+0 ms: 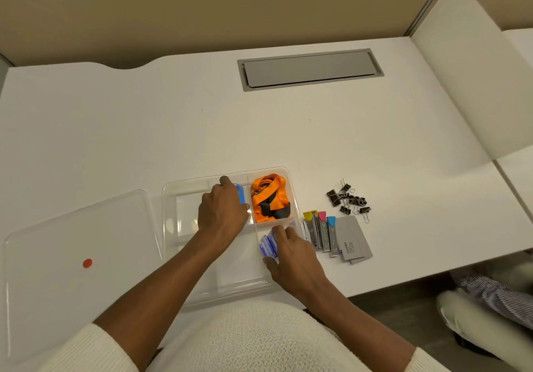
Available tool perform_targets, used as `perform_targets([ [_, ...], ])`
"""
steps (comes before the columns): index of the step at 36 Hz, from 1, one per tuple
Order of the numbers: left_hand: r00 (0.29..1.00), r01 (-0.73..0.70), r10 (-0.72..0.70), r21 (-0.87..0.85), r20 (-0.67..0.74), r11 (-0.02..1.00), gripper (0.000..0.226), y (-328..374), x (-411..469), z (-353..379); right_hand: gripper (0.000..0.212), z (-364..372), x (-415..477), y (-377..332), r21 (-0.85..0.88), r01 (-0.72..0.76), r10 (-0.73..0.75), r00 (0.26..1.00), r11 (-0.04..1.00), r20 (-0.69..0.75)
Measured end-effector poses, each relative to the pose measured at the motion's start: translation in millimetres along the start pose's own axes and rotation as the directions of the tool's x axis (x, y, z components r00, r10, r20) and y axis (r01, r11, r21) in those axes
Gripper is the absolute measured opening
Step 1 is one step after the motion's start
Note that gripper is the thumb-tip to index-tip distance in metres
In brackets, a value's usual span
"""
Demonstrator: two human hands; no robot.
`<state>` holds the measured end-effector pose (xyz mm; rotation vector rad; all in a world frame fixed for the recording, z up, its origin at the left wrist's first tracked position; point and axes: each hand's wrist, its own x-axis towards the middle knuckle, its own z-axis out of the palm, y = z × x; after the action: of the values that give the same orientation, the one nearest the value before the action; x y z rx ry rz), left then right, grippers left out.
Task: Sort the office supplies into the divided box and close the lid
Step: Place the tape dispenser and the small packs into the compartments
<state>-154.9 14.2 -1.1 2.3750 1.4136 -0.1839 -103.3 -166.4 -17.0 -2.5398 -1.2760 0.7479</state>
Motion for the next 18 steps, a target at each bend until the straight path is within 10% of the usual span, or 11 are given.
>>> perform_targets([
  [18, 0.987, -0.125, 0.149, 0.281, -0.067, 0.952, 0.056, 16, -24, -19, 0.031, -15, -11, 1, 0.117, 0.003, 0.026, 0.968, 0.993, -0.25],
])
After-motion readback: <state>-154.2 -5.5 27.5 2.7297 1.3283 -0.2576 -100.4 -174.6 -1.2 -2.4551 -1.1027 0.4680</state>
